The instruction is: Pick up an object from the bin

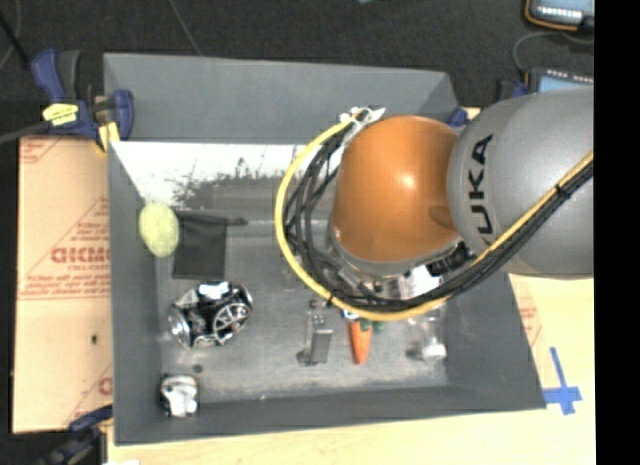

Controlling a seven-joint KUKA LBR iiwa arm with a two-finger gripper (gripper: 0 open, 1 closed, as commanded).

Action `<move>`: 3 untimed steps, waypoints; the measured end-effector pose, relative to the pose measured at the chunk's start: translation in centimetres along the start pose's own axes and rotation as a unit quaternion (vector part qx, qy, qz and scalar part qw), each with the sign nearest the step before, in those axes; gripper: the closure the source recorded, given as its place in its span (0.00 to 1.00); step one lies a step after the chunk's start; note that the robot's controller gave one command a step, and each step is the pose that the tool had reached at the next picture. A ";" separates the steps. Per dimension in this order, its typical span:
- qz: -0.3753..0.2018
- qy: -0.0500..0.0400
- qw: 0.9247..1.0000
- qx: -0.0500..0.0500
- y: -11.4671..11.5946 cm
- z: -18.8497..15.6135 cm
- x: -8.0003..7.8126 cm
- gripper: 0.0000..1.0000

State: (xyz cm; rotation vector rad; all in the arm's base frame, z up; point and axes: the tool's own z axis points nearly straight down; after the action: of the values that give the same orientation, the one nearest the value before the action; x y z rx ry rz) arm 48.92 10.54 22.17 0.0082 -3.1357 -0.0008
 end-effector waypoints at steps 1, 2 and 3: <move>0.002 -0.004 1.000 -0.001 -0.1 -0.4 -0.2 0.00; -0.073 -0.007 0.997 0.000 4.3 3.3 -2.7 0.00; -0.239 -0.005 0.971 0.000 6.3 5.7 -3.6 0.00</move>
Offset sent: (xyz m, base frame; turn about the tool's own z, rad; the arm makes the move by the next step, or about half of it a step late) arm 0.0357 0.0710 -0.0617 -0.2357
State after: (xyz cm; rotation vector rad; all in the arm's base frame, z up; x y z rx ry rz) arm 52.41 16.83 16.40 0.7584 -3.0534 -0.0035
